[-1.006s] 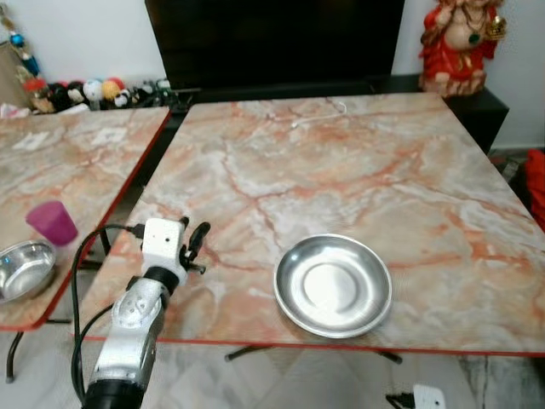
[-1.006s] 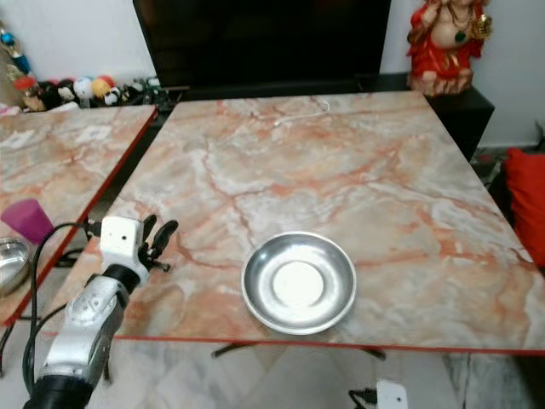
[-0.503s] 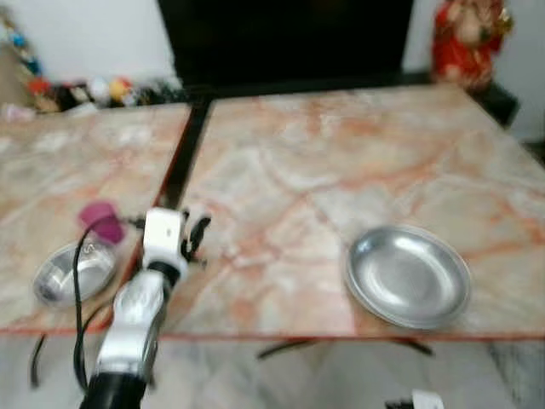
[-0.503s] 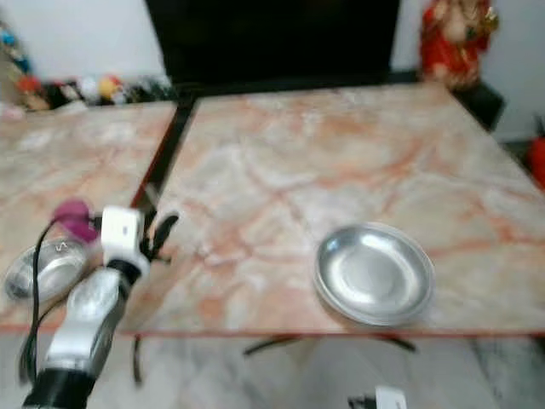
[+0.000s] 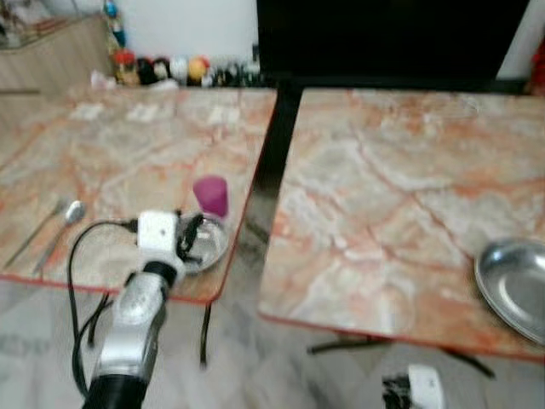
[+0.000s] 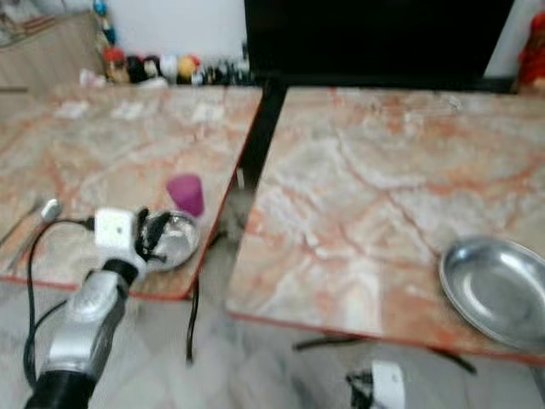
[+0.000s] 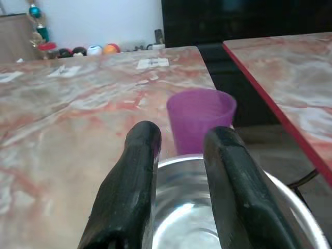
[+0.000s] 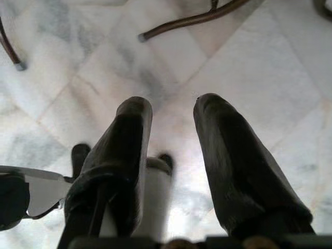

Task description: Setting the table

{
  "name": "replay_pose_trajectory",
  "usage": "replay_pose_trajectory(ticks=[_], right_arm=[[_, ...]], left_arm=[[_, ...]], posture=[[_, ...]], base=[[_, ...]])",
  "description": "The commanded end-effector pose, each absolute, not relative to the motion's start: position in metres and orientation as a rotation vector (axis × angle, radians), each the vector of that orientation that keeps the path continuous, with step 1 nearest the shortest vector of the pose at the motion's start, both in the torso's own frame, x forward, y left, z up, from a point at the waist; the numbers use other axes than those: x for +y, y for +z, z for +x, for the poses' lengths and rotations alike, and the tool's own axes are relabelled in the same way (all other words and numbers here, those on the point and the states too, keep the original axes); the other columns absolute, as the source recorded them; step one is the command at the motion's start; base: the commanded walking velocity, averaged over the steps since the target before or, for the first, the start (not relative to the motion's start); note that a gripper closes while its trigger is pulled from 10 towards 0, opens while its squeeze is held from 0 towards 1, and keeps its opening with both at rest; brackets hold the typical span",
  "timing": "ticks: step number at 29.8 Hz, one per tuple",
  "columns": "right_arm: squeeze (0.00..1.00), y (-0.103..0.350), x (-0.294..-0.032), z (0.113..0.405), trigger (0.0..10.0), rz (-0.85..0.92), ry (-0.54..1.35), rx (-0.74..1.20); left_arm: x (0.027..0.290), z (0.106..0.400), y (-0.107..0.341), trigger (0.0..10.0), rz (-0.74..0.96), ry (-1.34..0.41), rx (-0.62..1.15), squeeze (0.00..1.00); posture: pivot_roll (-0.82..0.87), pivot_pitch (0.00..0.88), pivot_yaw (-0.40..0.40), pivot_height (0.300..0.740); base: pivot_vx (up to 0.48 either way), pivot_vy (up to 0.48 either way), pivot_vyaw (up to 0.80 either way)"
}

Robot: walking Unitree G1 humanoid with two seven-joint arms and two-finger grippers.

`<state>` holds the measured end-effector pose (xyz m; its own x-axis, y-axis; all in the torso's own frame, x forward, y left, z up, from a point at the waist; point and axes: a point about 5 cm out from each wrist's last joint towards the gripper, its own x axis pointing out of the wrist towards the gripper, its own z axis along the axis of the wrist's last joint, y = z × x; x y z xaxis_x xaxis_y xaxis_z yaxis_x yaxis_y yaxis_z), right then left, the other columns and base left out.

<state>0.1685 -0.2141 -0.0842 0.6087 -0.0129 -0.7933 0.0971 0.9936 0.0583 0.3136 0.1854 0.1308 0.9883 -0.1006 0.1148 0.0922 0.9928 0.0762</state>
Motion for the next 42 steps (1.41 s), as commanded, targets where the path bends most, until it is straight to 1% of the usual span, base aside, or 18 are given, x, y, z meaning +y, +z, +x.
replay_pose_trajectory(ticks=[1,5,11,17,27,36,42], right_arm=[[0.00,-0.085,-0.225,0.162,10.0,0.080,-0.083,0.934],[0.00,-0.086,-0.229,0.157,10.0,0.073,-0.087,0.944],[0.00,-0.086,-0.231,0.157,10.0,0.069,-0.089,0.948],[0.00,-0.086,-0.230,0.156,10.0,0.072,-0.091,0.946],[0.00,-0.087,-0.228,0.154,10.0,0.076,-0.088,0.948],[0.00,-0.087,-0.228,0.155,10.0,0.075,-0.087,0.945],[0.00,-0.087,-0.228,0.155,10.0,0.074,-0.089,0.943]], left_arm=[[0.174,0.316,0.132,10.0,0.071,-0.117,-0.132,0.00],[0.169,0.316,0.132,10.0,0.061,-0.118,-0.137,0.00],[0.175,0.314,0.133,10.0,0.068,-0.113,-0.138,0.00],[0.174,0.315,0.134,10.0,0.069,-0.120,-0.140,0.00],[0.166,0.310,0.135,10.0,0.045,-0.218,-0.133,0.00],[0.164,0.309,0.132,10.0,0.050,-0.224,-0.116,0.00],[0.156,0.307,0.128,10.0,0.054,-0.277,-0.093,0.00]], posture=[[-0.08,0.000,-0.011,0.740],[-0.08,0.000,-0.014,0.740],[-0.08,0.000,-0.003,0.740],[-0.07,0.000,0.006,0.740],[-0.06,0.000,0.015,0.740],[-0.06,0.000,0.015,0.740],[-0.06,0.000,0.017,0.740]], base=[[0.000,0.480,0.00],[0.000,0.480,0.00],[0.000,0.480,0.00],[0.000,0.441,0.00],[0.000,0.000,0.00],[0.000,0.000,0.00],[0.000,0.000,0.00]])
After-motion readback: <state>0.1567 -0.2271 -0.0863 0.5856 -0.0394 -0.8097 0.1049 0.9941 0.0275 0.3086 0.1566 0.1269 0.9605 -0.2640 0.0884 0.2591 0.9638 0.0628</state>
